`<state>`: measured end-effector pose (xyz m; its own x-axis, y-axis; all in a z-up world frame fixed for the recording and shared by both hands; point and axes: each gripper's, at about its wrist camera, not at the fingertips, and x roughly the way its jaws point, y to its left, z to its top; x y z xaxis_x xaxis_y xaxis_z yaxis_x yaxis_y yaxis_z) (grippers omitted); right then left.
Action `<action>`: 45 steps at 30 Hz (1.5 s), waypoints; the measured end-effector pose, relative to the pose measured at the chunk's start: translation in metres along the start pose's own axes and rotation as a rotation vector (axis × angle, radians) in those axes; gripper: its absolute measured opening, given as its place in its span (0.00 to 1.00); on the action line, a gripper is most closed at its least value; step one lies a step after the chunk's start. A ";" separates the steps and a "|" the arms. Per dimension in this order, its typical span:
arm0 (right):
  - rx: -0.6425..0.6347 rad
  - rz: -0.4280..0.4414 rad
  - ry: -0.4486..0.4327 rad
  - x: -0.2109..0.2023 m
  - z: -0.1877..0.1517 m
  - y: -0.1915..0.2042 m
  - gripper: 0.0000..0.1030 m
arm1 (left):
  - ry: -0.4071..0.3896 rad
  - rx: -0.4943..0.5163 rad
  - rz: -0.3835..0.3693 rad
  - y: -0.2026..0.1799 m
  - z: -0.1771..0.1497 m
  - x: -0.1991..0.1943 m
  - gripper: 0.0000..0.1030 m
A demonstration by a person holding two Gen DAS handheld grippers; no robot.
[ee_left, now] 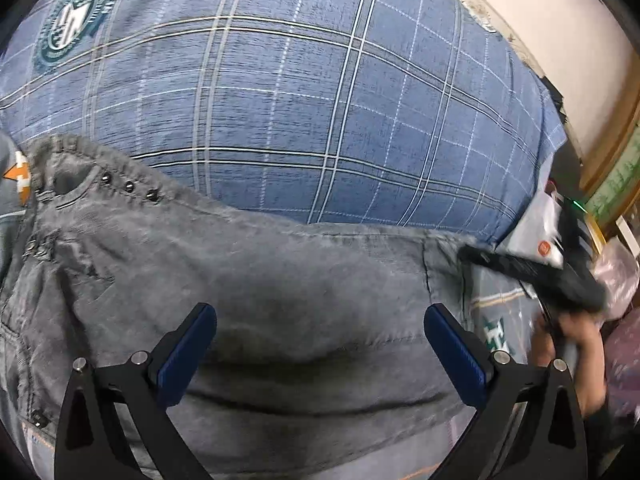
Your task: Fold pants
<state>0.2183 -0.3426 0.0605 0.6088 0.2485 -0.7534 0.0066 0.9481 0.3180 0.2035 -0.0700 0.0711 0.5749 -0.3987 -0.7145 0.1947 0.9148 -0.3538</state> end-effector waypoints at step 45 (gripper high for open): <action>-0.058 0.167 0.168 -0.033 -0.108 -0.016 0.13 | 0.060 -0.603 -0.060 -0.001 -0.114 0.026 0.02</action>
<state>0.1128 -0.3444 0.0184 0.4575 0.4273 -0.7798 -0.1315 0.8998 0.4160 0.1272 -0.0883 -0.0160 0.5274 -0.4676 -0.7094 -0.2691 0.7000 -0.6615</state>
